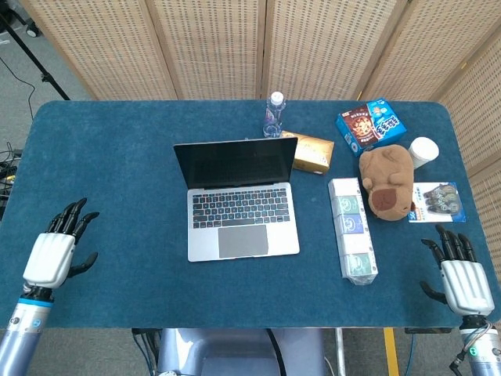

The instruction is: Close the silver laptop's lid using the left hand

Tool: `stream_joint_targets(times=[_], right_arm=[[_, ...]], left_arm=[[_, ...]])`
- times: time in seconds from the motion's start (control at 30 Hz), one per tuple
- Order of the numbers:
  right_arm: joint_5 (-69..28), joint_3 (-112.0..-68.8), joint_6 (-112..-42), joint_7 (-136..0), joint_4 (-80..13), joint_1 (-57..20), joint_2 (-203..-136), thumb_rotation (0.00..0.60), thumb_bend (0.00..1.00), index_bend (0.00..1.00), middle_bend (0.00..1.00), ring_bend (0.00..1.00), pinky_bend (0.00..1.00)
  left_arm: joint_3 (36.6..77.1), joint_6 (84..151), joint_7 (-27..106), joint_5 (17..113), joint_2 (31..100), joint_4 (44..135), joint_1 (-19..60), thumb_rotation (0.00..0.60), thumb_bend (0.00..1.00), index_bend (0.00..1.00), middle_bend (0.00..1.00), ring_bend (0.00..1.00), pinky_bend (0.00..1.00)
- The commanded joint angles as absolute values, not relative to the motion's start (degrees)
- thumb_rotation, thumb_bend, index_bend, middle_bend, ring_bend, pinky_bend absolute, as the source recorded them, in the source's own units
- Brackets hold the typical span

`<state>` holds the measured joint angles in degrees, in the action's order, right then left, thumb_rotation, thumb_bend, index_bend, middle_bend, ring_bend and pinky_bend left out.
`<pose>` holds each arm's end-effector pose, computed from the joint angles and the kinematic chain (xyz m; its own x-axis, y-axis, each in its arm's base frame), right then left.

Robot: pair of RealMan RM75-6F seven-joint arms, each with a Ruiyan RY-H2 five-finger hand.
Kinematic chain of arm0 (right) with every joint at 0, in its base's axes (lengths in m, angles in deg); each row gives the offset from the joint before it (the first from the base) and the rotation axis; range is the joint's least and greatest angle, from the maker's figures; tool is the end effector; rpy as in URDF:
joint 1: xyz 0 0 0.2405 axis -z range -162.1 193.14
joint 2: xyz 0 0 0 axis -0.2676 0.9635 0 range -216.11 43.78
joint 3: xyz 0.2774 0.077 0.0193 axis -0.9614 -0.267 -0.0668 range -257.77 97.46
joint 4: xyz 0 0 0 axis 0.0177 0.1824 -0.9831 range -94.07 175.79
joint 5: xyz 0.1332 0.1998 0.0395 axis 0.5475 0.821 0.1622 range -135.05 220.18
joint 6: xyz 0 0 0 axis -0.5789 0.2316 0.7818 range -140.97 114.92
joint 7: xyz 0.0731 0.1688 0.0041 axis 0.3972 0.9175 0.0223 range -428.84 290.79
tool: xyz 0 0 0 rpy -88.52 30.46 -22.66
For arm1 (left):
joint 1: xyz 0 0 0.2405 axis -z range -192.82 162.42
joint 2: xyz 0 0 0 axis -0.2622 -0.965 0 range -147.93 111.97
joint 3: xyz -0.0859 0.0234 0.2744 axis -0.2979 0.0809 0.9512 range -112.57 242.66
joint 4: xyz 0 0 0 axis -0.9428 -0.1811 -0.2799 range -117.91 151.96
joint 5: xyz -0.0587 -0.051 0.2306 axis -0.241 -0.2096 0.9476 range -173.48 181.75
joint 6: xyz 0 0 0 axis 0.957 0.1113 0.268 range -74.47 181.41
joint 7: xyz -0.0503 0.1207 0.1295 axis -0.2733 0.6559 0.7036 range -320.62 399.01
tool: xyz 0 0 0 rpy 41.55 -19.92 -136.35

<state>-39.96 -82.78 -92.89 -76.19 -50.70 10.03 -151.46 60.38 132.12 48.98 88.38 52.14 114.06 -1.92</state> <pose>-0.3685 -0.2284 0.1246 0.4917 -0.0976 0.8653 -0.8677 0.0287 0.4963 -0.2902 0.2757 0.0847 0.3855 0.0425 0.9217 0.9152 -0.1450 -0.3760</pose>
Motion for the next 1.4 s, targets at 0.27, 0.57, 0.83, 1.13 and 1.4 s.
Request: stream_joint_targets(times=[0.27, 0.57, 0.83, 1.13, 1.4], right_arm=[[-40.23, -82.46, -92.54, -76.79, -50.78, 9.88, -151.79, 0.6, 0.24, 0.19, 0.0, 0.0, 0.0], [-39.82, -82.32, -91.8, -76.67, -50.18, 9.73, -152.05, 0.6, 0.24, 0.19, 0.0, 0.0, 0.0], [-39.77, -82.33, -91.43, -76.18, -49.87, 9.55, -152.12, 0.6, 0.24, 0.19, 0.0, 0.0, 0.0], [-39.56, -82.38, -91.25, -75.51, -49.68, 9.51, -151.97, 0.6, 0.24, 0.19, 0.0, 0.0, 0.0], [-39.25, -82.3, -90.56, -75.56, -49.42, 9.29, -152.17, 0.6, 0.24, 0.19, 0.0, 0.0, 0.0]], left_arm=[[55.19, 123.89, 49.83, 84.69, 55.96, 114.43, 6.39, 0.6, 0.26, 0.2, 0.0, 0.04, 0.15], [52.02, 121.14, 53.62, 82.39, 59.78, 114.57, 11.78, 0.6, 0.25, 0.2, 0.0, 0.04, 0.15], [49.28, 118.5, 56.19, 79.99, 61.69, 114.44, 16.66, 0.6, 0.26, 0.2, 0.0, 0.04, 0.15], [47.22, 115.94, 56.49, 77.55, 63.5, 111.59, 21.32, 0.6, 0.25, 0.19, 0.0, 0.03, 0.14], [45.04, 112.64, 56.93, 76.01, 63.96, 107.42, 26.26, 0.6, 0.25, 0.18, 0.0, 0.03, 0.14]])
